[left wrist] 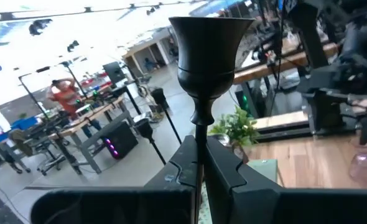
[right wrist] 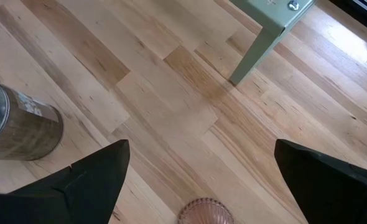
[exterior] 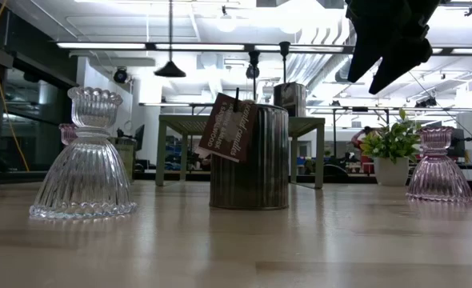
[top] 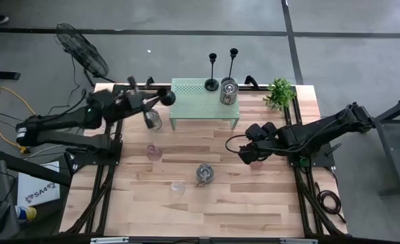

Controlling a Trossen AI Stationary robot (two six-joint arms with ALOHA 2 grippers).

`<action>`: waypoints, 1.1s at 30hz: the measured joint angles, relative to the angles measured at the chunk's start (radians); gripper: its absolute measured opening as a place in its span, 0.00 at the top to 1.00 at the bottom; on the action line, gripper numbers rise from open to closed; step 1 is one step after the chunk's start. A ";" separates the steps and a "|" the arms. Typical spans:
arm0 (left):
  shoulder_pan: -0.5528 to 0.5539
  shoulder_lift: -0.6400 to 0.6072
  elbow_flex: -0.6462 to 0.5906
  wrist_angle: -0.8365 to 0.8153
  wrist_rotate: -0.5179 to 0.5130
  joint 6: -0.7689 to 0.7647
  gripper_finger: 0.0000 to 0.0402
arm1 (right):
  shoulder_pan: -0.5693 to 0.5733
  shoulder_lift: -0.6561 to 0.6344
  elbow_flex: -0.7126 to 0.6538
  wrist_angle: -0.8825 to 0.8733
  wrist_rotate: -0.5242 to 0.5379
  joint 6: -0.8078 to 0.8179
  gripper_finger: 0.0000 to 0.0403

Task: Pick & Place candle stick holders
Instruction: Put the black candle holder on the shelf aligned with the black candle holders

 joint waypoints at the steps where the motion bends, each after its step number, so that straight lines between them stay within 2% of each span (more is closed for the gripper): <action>1: 0.041 0.025 0.011 0.001 0.059 -0.008 1.00 | 0.000 0.000 0.000 0.000 0.000 0.000 0.03; 10: 0.345 0.280 0.142 0.008 0.439 -0.080 1.00 | 0.000 0.000 0.000 0.000 0.001 -0.019 0.03; 16: 0.455 0.426 0.253 0.035 0.610 -0.106 1.00 | -0.002 0.000 0.000 0.000 0.009 -0.026 0.03; 21: 0.506 0.535 0.327 0.050 0.734 -0.131 1.00 | -0.002 0.000 0.000 0.001 0.027 -0.026 0.03; 27: 0.519 0.624 0.345 0.138 0.754 -0.139 1.00 | -0.002 0.000 0.000 0.001 0.027 -0.025 0.03; 33: 0.518 0.662 0.345 0.210 0.750 -0.161 1.00 | -0.002 0.000 0.000 0.012 0.028 -0.024 0.03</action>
